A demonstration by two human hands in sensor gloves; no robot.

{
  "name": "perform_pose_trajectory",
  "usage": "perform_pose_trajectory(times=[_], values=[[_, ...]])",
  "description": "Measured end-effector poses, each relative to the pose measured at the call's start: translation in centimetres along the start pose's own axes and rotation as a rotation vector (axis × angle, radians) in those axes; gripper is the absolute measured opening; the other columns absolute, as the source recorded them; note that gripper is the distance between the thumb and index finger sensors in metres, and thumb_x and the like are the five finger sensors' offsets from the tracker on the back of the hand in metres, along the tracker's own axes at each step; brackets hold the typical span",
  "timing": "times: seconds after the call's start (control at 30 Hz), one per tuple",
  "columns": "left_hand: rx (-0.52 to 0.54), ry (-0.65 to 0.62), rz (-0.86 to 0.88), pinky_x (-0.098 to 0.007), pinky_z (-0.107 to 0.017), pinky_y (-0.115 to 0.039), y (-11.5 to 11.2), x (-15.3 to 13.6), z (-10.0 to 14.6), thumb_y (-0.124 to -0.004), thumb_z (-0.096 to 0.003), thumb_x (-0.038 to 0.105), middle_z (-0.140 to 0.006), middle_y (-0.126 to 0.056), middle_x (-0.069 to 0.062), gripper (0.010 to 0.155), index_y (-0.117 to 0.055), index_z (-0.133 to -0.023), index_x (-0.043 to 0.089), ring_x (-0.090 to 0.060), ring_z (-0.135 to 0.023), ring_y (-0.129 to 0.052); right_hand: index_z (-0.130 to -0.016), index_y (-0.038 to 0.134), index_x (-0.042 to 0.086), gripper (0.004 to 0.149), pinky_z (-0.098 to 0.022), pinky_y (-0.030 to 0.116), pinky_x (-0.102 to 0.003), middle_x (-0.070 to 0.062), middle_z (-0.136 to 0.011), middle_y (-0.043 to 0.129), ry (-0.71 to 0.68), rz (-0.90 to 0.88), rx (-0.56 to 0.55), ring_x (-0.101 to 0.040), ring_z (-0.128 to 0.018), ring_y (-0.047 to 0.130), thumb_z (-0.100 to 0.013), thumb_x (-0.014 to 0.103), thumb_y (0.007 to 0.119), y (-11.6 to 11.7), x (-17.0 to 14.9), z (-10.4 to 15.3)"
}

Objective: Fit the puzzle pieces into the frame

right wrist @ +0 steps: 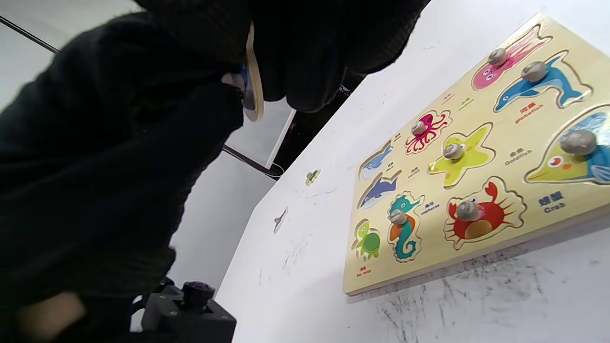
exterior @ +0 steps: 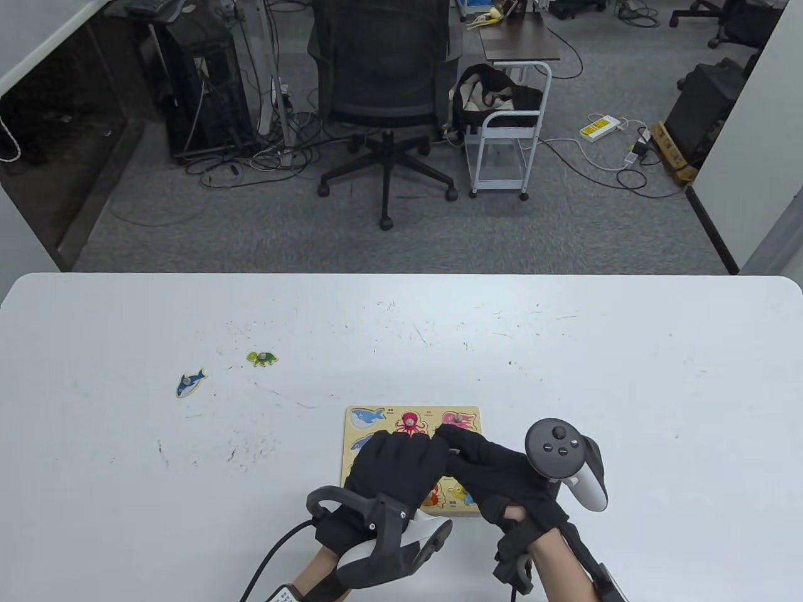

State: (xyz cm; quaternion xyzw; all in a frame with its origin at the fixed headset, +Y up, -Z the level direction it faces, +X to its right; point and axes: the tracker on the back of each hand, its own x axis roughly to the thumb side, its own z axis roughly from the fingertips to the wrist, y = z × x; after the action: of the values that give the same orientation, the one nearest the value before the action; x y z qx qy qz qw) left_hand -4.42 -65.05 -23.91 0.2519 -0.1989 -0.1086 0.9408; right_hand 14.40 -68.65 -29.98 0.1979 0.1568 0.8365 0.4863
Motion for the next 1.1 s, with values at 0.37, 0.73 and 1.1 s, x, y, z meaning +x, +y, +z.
perform_pose_trajectory(times=[0.37, 0.73, 1.1], values=[[0.053, 0.024, 0.031, -0.038, -0.07, -0.081, -0.2, -0.4, 0.1, -0.085, -0.0451, 0.053, -0.091, -0.094, 0.016, 0.048, -0.077, -0.092, 0.045, -0.007, -0.08, -0.098, -0.101, 0.069, 0.018, 0.055, -0.062, 0.076, -0.047, -0.004, -0.089, 0.092, -0.034, -0.08, 0.029, -0.025, -0.076, 0.098, -0.05, 0.036, 0.083, -0.1, -0.2, -0.1], [0.027, 0.038, 0.072, -0.038, -0.069, -0.082, -0.5, -0.8, -0.1, -0.086, -0.045, 0.053, -0.089, -0.096, 0.015, 0.047, -0.079, -0.091, 0.045, -0.007, -0.079, -0.099, -0.103, 0.065, 0.021, 0.06, -0.065, 0.071, -0.05, -0.004, -0.094, 0.088, -0.045, -0.022, -0.009, -0.028, -0.081, 0.093, -0.05, 0.041, 0.083, -0.1, 0.3, 0.2], [-0.088, 0.115, 0.095, -0.038, -0.07, -0.082, -1.9, -2.3, -0.9, -0.085, -0.0461, 0.052, -0.09, -0.095, 0.015, 0.047, -0.079, -0.092, 0.044, -0.008, -0.079, -0.099, -0.107, 0.058, 0.028, 0.064, -0.077, 0.053, -0.059, -0.005, -0.112, 0.067, 0.123, 0.498, -0.279, -0.038, -0.101, 0.071, -0.05, 0.046, 0.081, -1.9, 1.4, 1.8]])
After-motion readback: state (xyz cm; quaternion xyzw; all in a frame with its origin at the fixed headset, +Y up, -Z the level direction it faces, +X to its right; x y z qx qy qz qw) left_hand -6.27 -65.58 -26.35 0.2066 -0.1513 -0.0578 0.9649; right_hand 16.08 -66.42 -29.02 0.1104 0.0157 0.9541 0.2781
